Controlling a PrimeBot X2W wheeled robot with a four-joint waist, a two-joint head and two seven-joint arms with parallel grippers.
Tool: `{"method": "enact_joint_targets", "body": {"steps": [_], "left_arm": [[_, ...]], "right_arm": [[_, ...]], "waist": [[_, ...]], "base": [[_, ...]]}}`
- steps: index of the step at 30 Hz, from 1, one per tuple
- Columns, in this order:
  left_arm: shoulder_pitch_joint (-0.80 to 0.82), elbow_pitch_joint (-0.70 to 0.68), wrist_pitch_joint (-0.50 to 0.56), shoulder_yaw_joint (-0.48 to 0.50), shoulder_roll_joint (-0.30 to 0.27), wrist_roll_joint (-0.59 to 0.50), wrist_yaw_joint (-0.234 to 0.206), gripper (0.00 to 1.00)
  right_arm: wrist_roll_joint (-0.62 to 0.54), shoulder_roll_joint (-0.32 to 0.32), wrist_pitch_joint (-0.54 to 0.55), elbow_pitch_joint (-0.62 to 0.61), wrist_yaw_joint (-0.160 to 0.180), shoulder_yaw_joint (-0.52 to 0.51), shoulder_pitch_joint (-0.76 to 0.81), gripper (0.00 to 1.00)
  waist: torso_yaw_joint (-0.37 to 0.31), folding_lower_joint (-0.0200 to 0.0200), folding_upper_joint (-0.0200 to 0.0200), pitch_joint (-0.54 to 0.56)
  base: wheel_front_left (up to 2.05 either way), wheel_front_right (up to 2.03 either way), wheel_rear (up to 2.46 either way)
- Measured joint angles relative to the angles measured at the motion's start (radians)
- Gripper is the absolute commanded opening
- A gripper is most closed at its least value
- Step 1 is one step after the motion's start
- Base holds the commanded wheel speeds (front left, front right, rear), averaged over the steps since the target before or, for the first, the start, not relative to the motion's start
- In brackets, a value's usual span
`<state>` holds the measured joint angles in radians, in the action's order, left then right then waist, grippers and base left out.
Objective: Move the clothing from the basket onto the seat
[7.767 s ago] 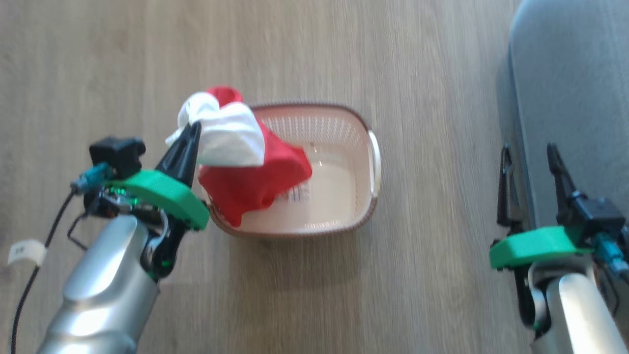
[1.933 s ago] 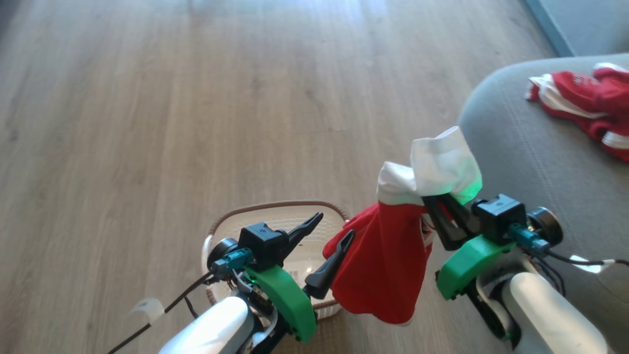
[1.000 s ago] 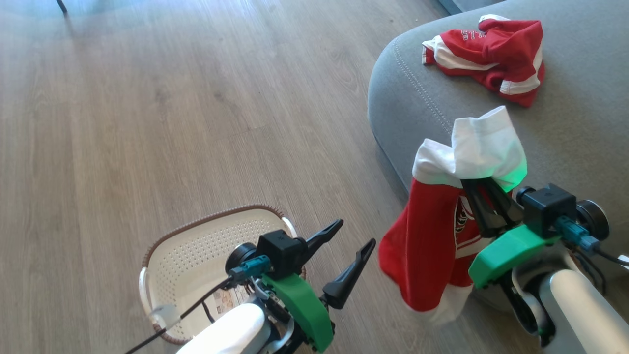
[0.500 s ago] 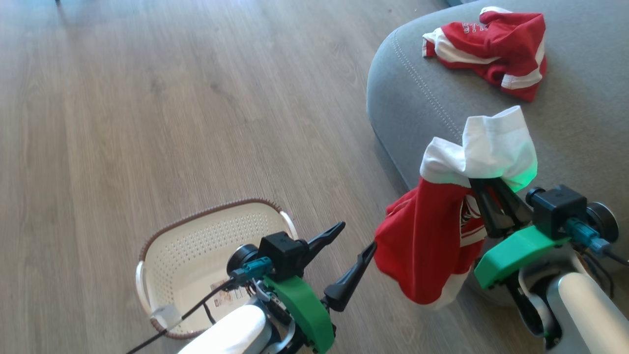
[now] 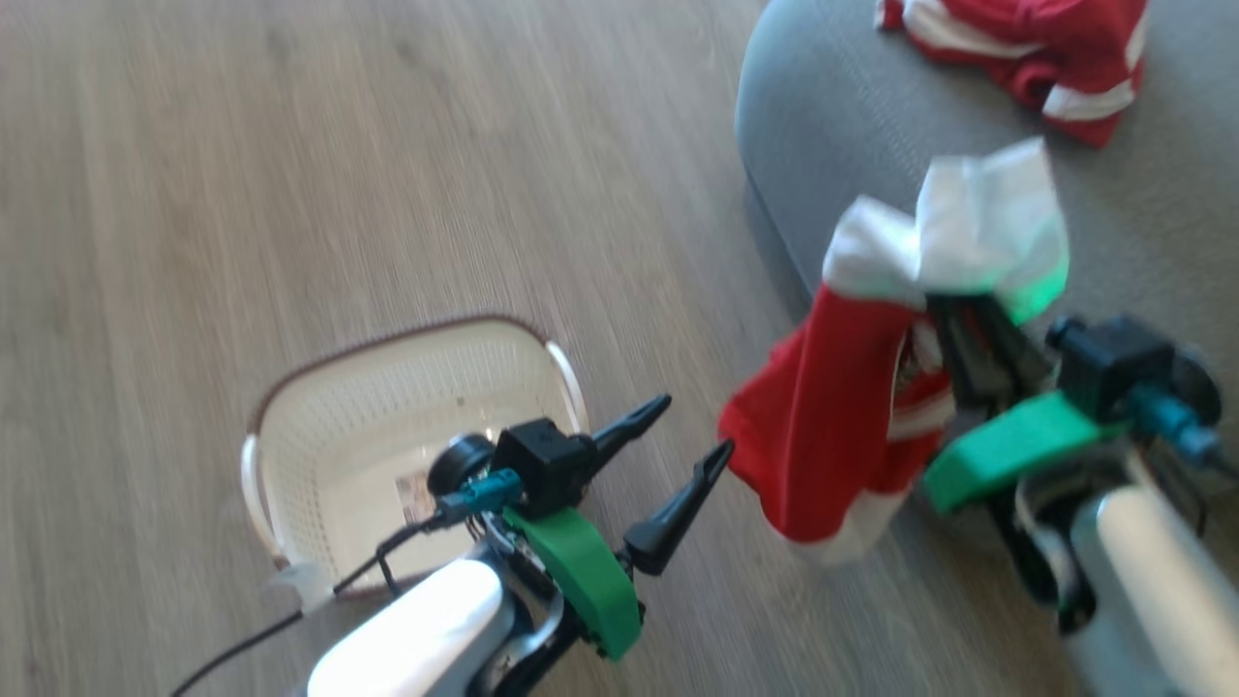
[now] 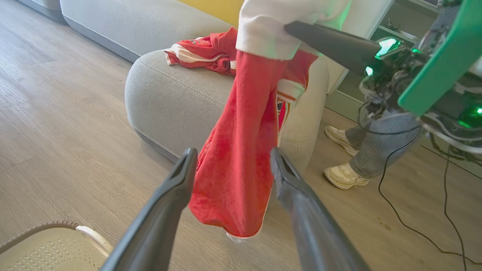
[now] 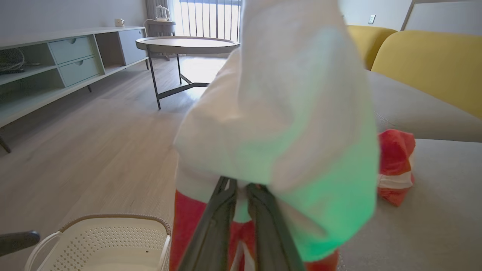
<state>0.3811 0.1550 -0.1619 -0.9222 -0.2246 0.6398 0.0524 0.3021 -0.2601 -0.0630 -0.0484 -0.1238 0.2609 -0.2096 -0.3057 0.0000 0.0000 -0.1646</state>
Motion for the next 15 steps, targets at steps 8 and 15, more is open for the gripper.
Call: {"method": "enact_joint_targets", "body": {"steps": [8, 15], "left_arm": [[0.085, -0.06, 0.03, 0.025, -0.058, -0.023, 0.002, 1.0], [0.12, -0.092, 0.039, 0.038, -0.103, -0.031, 0.01, 1.0]], "right_arm": [[-0.032, 0.005, 0.0, -0.014, 0.0, -0.067, -0.214, 0.0], [-0.031, -0.019, 0.038, 0.009, 0.0, -0.14, -0.461, 0.0]], "waist": [[0.017, 0.0003, 0.0, -0.162], [0.034, 0.0005, 0.0, -0.304]], "base": [[0.0, 0.0, 0.0], [0.0, 0.0, 0.0]]}}
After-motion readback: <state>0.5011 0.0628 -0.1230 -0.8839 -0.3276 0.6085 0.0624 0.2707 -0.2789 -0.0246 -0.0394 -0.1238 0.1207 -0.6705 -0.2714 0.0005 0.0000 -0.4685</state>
